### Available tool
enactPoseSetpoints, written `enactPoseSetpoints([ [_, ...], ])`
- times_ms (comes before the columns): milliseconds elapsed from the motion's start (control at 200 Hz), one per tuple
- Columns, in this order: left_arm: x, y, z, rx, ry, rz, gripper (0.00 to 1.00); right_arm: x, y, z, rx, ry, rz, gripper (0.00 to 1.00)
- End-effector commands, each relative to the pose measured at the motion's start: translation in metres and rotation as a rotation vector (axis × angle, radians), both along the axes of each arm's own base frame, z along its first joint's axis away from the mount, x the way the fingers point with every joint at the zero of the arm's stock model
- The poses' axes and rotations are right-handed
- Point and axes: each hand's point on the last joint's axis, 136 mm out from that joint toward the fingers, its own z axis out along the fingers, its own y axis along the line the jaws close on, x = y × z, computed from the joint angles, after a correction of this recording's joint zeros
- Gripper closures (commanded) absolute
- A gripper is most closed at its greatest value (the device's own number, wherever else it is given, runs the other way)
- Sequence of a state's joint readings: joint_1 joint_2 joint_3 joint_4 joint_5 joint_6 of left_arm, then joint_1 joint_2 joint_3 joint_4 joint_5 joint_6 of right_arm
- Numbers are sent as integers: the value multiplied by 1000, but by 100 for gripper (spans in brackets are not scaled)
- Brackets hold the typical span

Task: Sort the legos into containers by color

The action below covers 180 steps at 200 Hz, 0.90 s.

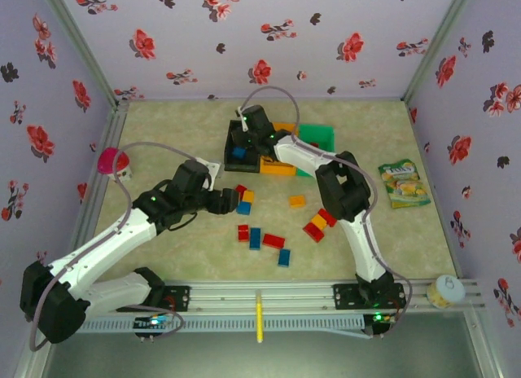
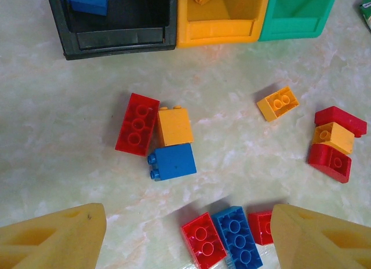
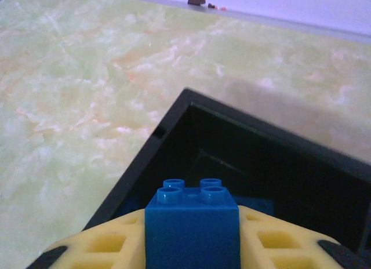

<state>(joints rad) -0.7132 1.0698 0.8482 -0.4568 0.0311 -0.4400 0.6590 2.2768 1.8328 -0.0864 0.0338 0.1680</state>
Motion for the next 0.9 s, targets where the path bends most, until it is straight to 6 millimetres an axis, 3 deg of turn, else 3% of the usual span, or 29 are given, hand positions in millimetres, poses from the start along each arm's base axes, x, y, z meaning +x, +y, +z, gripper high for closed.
enactPoseSetpoints([
  [0,-3,-1,-1,-10,19,3,25,11,5,23,36,-19,8,53],
  [150,-1,1,-4,0,25,19,25,5,0,45,43,-44,8,44],
  [320,5,9,-16,49,42,73,25,-18,-21,75,58,-68,-4,43],
  [660,27,26,-68,241,174,196,27,-107,-99,109,49,-72,-63,40],
  [895,51,18,-84,306,195,181,28,-157,-145,121,55,-73,-111,39],
])
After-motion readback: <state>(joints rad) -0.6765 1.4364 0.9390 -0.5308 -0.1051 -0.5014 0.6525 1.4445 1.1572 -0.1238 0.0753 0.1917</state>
